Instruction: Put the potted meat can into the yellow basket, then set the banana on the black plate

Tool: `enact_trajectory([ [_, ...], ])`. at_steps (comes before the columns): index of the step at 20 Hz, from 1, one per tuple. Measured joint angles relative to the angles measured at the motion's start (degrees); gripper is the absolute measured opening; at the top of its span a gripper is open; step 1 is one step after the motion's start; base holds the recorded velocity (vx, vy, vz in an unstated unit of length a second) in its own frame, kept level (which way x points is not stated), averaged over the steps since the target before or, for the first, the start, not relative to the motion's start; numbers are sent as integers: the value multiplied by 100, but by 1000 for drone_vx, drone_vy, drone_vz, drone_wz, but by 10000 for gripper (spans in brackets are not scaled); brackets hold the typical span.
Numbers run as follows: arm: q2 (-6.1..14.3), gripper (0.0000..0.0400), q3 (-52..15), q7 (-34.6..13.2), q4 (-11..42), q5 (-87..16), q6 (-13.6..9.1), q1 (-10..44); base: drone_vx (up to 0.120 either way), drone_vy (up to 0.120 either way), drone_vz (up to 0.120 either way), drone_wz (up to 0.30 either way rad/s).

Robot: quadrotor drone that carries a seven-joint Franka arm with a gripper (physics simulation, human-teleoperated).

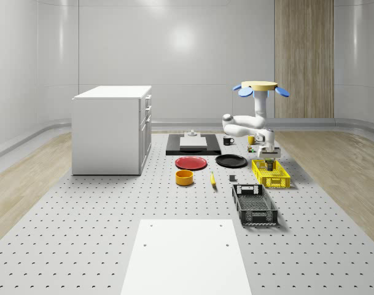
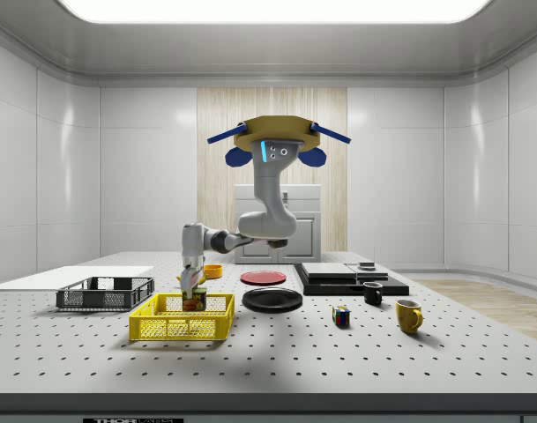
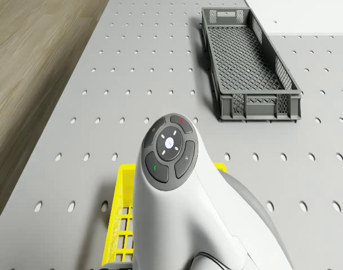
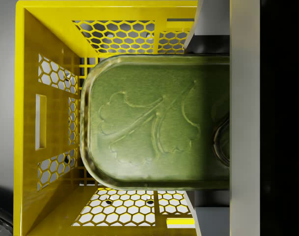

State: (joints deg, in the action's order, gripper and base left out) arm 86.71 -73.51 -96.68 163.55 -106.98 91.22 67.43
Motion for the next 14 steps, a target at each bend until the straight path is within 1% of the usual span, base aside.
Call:
enact_trajectory([
  [6, 12, 291, 452, 8, -129, -426, 179, 69, 0, 0, 0, 0],
  [8, 7, 333, 572, 12, -169, -529, 230, 89, 0, 0, 0, 0],
  [9, 4, 348, 596, 14, -178, -549, 239, 93, 0, 0, 0, 0],
  [11, -4, 368, 577, 17, -170, -527, 228, 85, 0, 0, 100, 0],
  [14, -14, 385, 541, 21, -157, -490, 207, 73, 0, 0, 120, 0],
])
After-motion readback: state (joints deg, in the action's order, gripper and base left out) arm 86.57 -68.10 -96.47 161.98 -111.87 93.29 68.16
